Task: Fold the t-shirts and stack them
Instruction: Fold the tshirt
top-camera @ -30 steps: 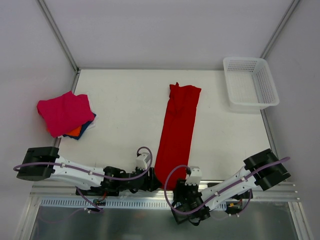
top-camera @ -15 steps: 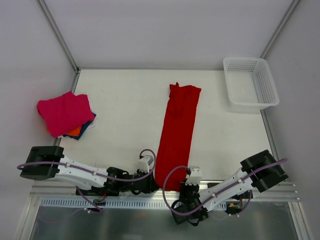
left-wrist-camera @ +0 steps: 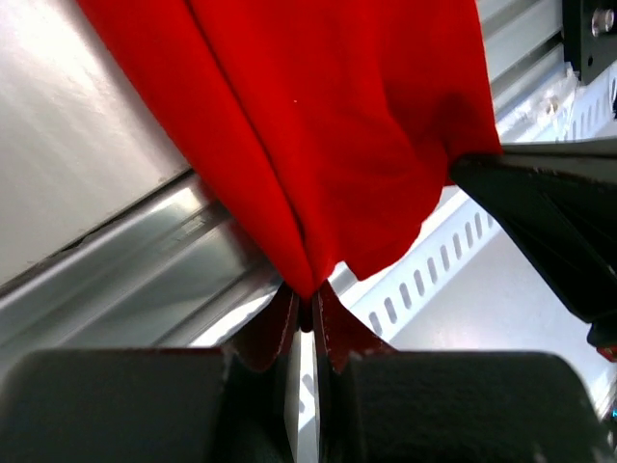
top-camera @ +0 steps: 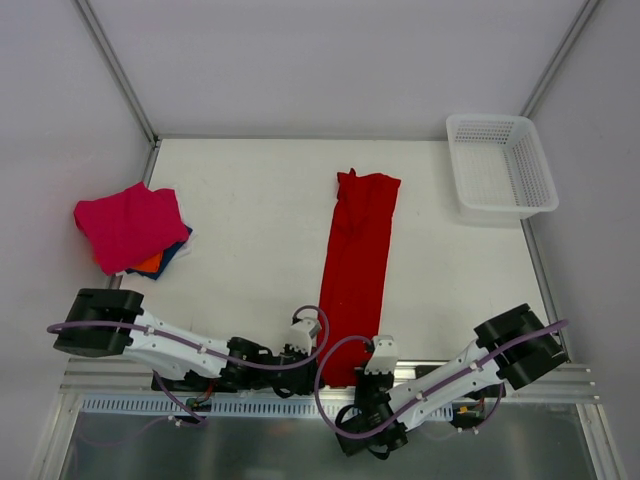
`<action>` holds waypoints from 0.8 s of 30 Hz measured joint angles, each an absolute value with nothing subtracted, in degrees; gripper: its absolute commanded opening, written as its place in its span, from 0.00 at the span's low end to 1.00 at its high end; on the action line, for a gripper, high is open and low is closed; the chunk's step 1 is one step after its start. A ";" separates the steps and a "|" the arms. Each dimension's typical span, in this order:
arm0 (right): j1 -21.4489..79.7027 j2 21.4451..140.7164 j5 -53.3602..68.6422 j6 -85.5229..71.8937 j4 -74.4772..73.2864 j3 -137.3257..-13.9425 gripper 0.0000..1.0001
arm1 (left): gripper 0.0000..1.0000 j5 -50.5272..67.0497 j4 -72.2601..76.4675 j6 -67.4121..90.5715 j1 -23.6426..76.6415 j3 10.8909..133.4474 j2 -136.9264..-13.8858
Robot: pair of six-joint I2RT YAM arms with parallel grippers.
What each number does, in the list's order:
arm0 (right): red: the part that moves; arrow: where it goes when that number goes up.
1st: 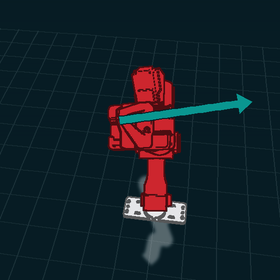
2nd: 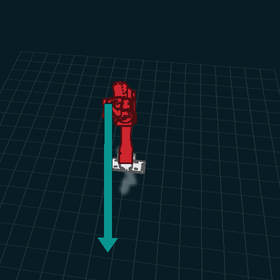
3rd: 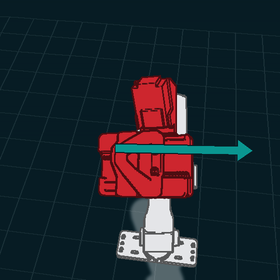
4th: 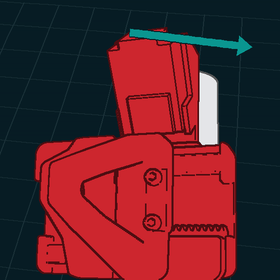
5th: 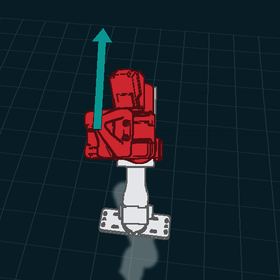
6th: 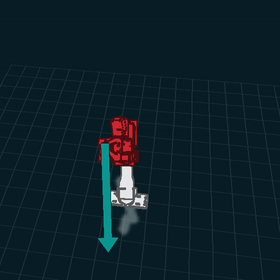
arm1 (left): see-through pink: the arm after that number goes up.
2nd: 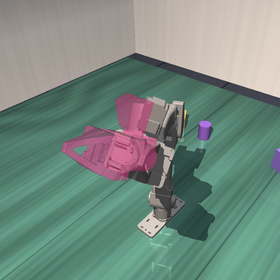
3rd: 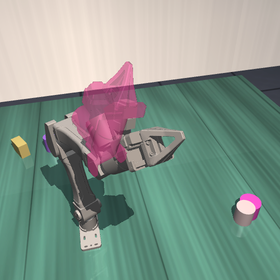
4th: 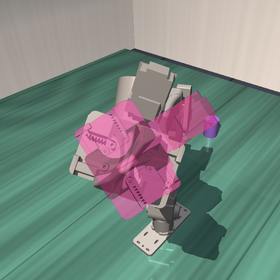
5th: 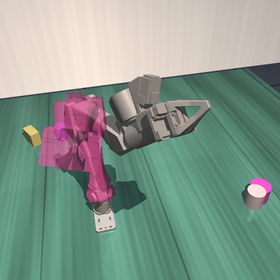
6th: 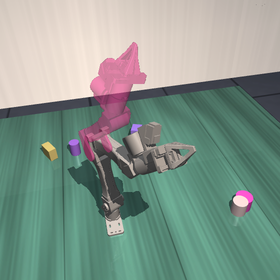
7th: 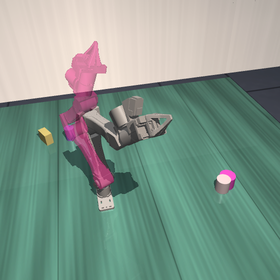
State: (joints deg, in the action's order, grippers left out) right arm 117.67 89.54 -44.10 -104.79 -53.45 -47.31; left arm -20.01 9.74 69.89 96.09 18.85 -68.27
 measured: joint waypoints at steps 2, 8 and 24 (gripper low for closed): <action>117.80 89.54 -44.03 -104.79 -53.87 -47.35 0.01 | 0.00 -20.23 9.45 69.87 97.10 19.79 -69.19; 118.58 89.73 -43.68 -104.79 -55.29 -47.68 0.01 | 0.00 -22.90 7.20 69.95 99.00 22.57 -71.77; 121.08 90.45 -44.77 -104.84 -70.98 -53.78 0.01 | 0.00 -29.56 -6.07 73.30 102.17 27.03 -63.11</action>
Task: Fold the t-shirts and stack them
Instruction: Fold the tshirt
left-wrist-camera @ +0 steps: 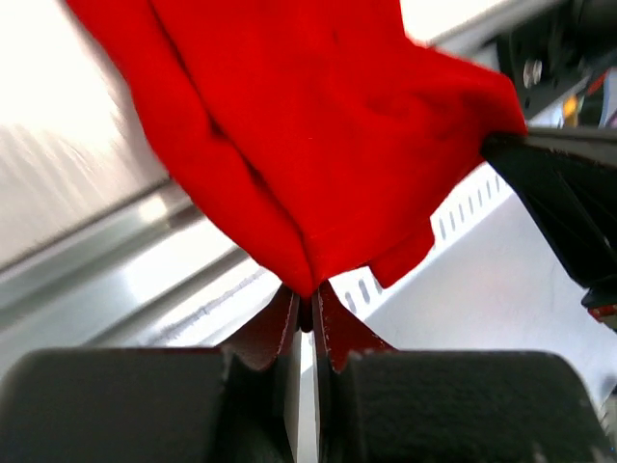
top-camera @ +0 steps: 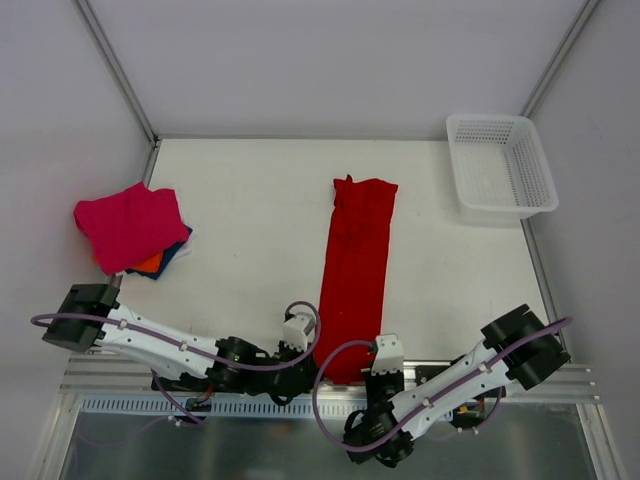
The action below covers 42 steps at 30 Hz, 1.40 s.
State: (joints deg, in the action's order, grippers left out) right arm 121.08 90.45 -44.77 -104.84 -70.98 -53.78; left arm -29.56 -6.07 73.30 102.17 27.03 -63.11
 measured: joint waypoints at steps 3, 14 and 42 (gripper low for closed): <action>120.46 87.85 -46.09 -104.84 -71.61 -51.68 0.01 | 0.00 -30.74 -6.50 73.32 99.61 26.59 -61.45; 110.65 82.21 -52.03 -104.31 -69.73 -48.84 0.00 | 0.00 -31.46 -6.70 67.26 88.88 29.36 -65.25; 63.02 75.88 -51.42 -38.89 -25.80 -43.13 0.00 | 0.00 -21.82 -0.64 42.68 60.86 47.42 -84.90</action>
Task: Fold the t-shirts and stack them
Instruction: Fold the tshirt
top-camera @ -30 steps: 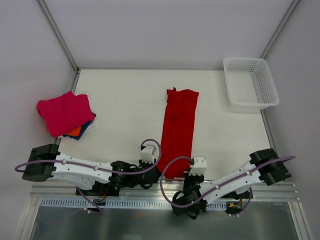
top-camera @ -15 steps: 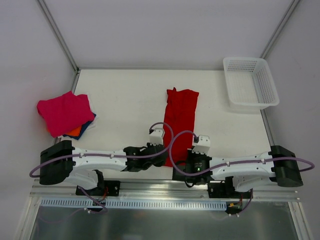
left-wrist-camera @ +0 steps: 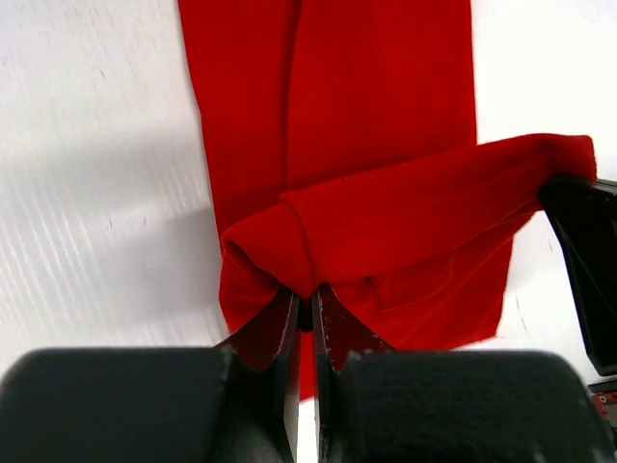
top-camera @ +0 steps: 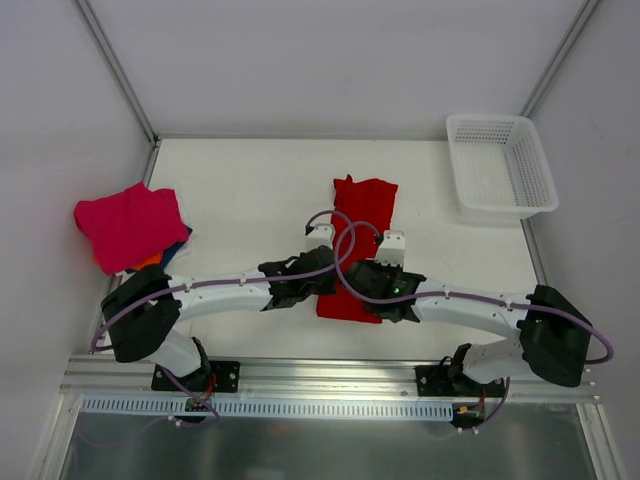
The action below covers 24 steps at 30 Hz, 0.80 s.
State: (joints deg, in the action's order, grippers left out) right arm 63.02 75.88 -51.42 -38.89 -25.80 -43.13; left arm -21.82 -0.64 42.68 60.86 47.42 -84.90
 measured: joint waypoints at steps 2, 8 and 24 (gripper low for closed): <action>60.69 78.41 -50.22 -34.94 -23.44 -44.34 0.00 | 0.00 -20.88 -0.60 41.43 59.53 49.04 -87.07; 55.96 84.64 -47.94 -28.23 -20.51 -48.27 0.00 | 0.00 -18.04 -0.27 38.15 55.40 53.69 -93.93; 48.58 91.72 -46.35 -22.11 -18.72 -55.16 0.75 | 0.99 -15.16 0.36 30.17 48.77 62.37 -101.38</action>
State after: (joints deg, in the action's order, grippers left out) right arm 48.58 91.72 -46.35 -22.11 -18.72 -55.16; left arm -15.16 0.36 30.17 48.77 62.37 -101.38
